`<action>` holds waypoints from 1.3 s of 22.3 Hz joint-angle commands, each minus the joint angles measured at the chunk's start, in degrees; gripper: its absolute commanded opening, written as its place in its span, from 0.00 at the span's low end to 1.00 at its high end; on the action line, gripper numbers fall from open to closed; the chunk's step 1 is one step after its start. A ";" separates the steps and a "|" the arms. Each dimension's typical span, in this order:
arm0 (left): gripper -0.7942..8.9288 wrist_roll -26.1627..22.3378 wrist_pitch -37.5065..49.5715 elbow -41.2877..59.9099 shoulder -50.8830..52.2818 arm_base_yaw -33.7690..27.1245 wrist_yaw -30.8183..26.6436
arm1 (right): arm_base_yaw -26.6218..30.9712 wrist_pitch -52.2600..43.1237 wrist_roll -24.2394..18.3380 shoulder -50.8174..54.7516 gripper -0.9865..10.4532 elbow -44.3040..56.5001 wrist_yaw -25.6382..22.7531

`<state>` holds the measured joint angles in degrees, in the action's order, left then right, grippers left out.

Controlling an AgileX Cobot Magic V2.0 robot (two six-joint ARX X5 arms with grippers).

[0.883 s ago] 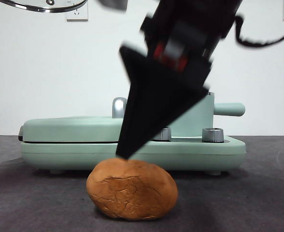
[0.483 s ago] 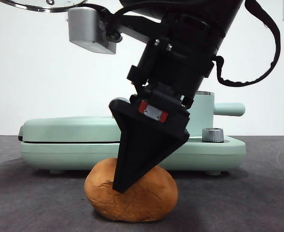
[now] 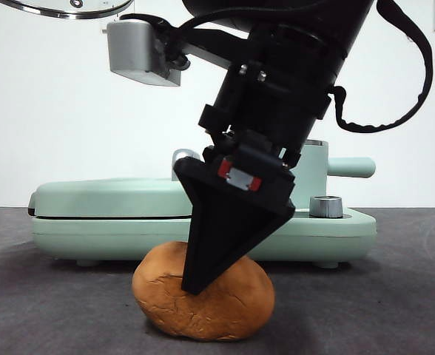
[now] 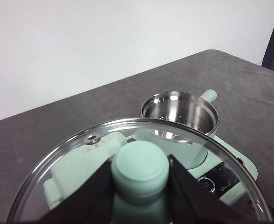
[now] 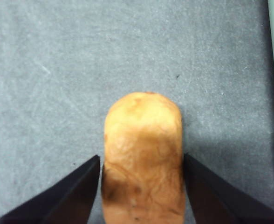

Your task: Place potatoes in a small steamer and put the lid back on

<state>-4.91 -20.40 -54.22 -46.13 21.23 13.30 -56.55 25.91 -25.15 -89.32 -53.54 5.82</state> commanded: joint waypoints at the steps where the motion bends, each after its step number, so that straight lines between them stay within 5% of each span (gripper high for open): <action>1: 0.10 -0.42 2.05 -0.98 -0.02 0.15 0.00 | -0.59 -0.20 0.74 -1.14 0.31 -0.70 -0.72; 10: 0.10 -0.44 2.27 -0.98 -0.02 0.15 0.00 | -0.63 3.23 6.05 3.39 0.27 -2.27 -1.42; 15: 0.10 -0.42 2.45 -0.98 -0.02 0.15 0.00 | -0.11 11.37 13.81 12.68 0.27 -7.15 -5.68; 21: 0.10 -0.42 2.45 -0.98 -0.02 0.15 0.00 | 7.30 28.68 18.75 13.88 0.26 -26.91 -10.14; 29: 0.10 -0.39 2.84 -0.98 -0.02 0.15 0.00 | 17.86 31.69 18.47 8.02 0.26 -41.55 -9.57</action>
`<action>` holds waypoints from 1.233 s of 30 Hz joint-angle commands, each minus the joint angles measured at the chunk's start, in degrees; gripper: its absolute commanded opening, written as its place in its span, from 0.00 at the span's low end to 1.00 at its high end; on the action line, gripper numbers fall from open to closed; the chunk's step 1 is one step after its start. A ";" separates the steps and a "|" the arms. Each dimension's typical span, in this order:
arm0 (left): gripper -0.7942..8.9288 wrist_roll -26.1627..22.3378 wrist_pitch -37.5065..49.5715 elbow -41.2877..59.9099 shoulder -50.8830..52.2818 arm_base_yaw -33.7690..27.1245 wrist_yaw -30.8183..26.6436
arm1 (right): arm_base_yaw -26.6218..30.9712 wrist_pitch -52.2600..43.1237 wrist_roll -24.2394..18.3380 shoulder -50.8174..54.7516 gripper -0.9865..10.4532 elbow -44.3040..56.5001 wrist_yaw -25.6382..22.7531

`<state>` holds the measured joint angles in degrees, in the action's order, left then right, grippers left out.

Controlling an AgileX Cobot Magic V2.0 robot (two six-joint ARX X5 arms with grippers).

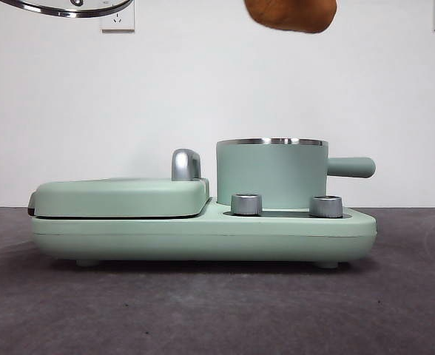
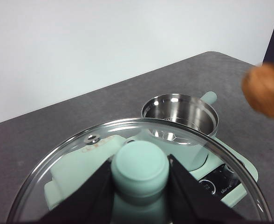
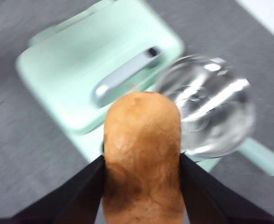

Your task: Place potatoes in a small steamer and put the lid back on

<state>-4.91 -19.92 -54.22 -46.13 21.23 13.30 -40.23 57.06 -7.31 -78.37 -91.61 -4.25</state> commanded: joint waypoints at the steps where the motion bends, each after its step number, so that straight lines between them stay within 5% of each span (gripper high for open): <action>1: 0.10 -0.37 2.43 -0.98 -0.02 0.15 0.00 | 2.91 0.98 0.61 -4.17 0.26 -5.16 1.31; 13: 0.10 0.07 2.36 -0.98 -0.02 0.15 0.00 | 11.45 1.25 -3.63 -19.96 0.26 -16.48 6.23; 37: 0.10 0.07 1.68 -0.98 -0.02 0.15 0.00 | 13.90 -7.34 -6.69 -34.45 0.26 -16.81 7.28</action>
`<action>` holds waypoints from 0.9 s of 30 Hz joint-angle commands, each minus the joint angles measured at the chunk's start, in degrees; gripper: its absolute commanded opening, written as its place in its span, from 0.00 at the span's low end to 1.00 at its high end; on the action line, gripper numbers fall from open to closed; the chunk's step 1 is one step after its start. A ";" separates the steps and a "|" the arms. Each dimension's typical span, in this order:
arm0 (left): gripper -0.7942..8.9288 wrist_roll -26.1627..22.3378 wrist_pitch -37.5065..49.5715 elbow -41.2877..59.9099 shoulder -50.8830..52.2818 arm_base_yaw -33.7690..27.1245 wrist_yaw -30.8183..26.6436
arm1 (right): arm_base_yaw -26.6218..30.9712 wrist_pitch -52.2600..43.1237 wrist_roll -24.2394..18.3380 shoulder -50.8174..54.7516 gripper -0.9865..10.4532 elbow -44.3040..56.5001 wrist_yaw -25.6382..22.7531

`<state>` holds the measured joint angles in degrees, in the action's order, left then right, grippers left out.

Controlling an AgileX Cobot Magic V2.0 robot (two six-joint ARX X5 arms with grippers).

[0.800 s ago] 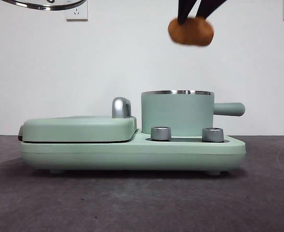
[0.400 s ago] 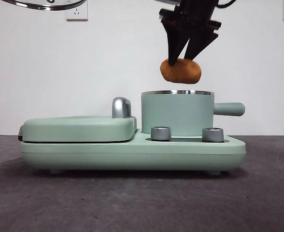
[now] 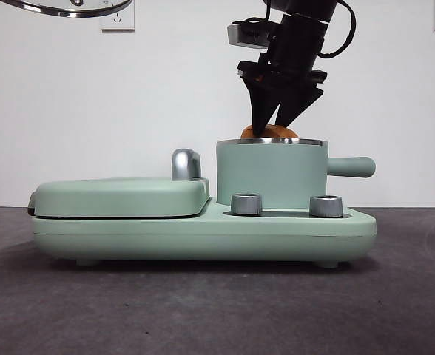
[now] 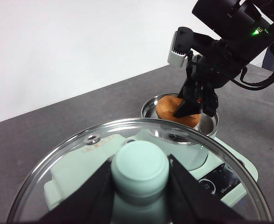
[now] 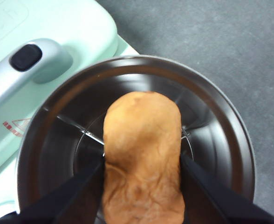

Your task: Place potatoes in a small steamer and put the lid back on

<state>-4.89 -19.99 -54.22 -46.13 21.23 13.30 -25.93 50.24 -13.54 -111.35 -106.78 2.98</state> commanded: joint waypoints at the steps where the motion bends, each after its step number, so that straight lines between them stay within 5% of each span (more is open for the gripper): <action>1: 0.10 0.04 1.75 -0.98 -0.02 0.15 0.00 | -0.39 -0.55 -0.48 -1.73 0.26 -1.64 0.02; 10: 0.10 0.02 1.79 -0.98 -0.02 0.15 0.00 | -0.55 -0.85 -0.66 -4.35 0.27 -1.66 0.02; 13: 0.10 0.02 1.79 -0.98 -0.02 0.15 0.00 | -0.55 -0.90 -0.81 -3.65 0.42 -2.03 0.04; 16: 0.10 0.04 1.75 -0.98 -0.02 0.15 0.00 | -0.55 0.59 -0.83 -1.14 0.46 -4.02 0.00; 22: 0.10 0.02 2.01 -1.01 -0.07 0.20 1.14 | -0.39 10.43 0.76 17.70 0.41 -3.67 0.63; 27: 0.10 0.04 2.51 -1.01 -0.98 0.33 3.28 | -0.20 3.28 1.16 40.09 0.41 16.37 0.66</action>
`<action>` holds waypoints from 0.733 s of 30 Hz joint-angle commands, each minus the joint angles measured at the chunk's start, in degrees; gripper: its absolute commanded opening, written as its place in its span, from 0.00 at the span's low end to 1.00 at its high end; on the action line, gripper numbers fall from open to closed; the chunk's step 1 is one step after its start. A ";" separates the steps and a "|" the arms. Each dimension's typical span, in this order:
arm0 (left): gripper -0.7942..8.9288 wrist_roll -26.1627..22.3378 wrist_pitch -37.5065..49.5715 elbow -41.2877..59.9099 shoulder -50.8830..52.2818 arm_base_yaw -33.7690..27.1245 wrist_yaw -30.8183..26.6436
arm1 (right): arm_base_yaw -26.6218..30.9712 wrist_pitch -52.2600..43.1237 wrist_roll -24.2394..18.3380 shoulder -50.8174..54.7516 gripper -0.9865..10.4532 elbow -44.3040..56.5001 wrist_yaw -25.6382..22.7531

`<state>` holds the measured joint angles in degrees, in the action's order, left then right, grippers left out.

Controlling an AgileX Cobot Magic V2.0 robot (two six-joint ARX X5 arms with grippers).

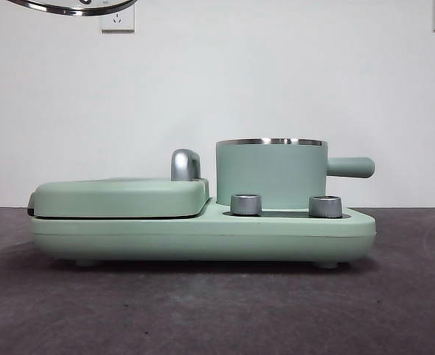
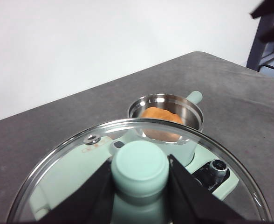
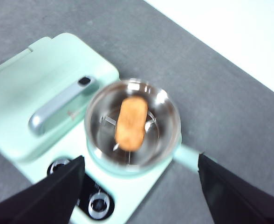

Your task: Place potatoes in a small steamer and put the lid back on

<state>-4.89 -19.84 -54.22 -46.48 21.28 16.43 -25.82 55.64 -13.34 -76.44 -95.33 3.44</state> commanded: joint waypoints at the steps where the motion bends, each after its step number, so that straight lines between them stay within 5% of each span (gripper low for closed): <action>1: 0.10 0.07 2.69 -1.01 -0.90 0.42 0.17 | -0.33 -3.17 1.42 8.07 0.41 7.85 0.20; 12: 0.10 3.06 10.12 -1.03 -7.78 3.56 3.39 | -0.35 -5.42 7.17 37.73 0.41 33.70 0.07; 22: 0.10 3.04 21.29 -4.24 -20.52 9.20 3.78 | -0.33 0.70 13.25 49.42 0.41 40.72 -0.48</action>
<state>-2.07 -1.23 -55.57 -65.54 29.80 19.79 -25.82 56.49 -1.76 -26.76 -54.30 3.03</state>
